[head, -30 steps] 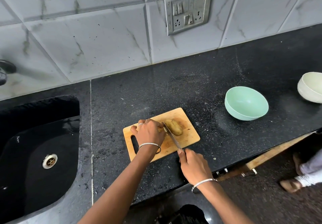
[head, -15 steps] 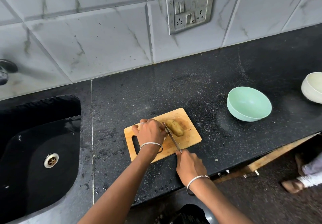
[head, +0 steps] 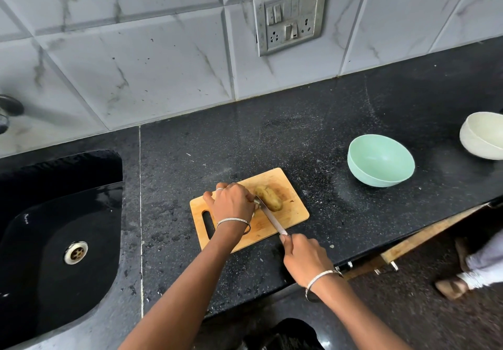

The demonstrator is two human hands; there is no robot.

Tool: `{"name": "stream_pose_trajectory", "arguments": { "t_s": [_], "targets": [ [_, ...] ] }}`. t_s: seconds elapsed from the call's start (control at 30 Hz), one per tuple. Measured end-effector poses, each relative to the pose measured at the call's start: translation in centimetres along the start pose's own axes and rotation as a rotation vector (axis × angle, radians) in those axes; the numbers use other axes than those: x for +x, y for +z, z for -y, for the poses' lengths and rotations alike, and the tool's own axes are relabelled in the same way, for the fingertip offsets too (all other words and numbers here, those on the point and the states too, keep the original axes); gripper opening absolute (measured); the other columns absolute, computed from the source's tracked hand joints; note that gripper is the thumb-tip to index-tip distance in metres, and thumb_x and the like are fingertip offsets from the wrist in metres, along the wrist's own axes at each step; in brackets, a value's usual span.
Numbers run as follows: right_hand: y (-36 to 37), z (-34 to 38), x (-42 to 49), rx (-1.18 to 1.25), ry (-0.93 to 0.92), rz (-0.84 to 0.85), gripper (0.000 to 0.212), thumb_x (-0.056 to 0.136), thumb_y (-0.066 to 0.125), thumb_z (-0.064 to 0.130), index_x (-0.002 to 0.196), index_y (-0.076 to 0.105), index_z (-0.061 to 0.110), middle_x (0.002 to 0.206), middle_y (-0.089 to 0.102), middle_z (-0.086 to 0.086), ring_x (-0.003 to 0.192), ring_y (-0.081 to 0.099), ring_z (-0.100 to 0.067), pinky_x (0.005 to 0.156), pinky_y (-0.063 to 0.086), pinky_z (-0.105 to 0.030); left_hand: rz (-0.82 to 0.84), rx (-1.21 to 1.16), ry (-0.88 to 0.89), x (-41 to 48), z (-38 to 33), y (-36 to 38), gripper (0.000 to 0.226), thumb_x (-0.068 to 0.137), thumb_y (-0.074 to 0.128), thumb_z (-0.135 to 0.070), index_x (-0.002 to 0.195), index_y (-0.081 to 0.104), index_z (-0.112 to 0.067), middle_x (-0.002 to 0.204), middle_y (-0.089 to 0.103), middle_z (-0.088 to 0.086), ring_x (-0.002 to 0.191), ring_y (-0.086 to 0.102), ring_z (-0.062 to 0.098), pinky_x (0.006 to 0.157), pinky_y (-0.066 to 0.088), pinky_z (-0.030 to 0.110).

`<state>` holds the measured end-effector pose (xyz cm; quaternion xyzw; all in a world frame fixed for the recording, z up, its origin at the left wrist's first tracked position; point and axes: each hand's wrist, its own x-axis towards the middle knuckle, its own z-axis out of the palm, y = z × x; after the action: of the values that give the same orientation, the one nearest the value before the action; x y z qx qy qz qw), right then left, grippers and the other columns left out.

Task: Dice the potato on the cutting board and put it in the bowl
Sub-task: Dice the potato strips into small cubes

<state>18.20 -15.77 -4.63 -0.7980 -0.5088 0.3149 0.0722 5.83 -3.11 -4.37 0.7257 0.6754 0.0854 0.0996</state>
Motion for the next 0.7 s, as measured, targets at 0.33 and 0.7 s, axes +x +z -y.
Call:
{"name": "stream_pose_trajectory", "arguments": {
  "t_s": [0.33, 0.7],
  "targets": [
    [0.0, 1.2, -1.7, -0.075, -0.075, -0.18, 0.04, 0.104, 0.026, 0.046, 0.103, 0.054, 0.017, 0.1, 0.064, -0.009, 0.098, 0.064, -0.035, 0.066, 0.037, -0.036, 0.009, -0.108, -0.021, 0.0, 1.7, -0.7, 0.009, 0.081, 0.068, -0.039, 0.088, 0.073, -0.036, 0.105, 0.068, -0.012, 0.116, 0.048, 0.022, 0.084, 0.025, 0.041],
    [0.0, 1.5, -0.9, -0.014, -0.122, -0.118, 0.04, 0.103, 0.027, 0.045, 0.101, 0.055, 0.017, 0.099, 0.064, -0.01, 0.096, 0.063, -0.036, 0.066, 0.039, -0.037, 0.062, -0.088, -0.053, -0.5, 3.5, -1.2, 0.02, 0.083, 0.064, -0.044, 0.102, 0.069, -0.04, 0.116, 0.065, -0.01, 0.12, 0.047, 0.023, 0.089, 0.029, 0.043]
  ]
}}
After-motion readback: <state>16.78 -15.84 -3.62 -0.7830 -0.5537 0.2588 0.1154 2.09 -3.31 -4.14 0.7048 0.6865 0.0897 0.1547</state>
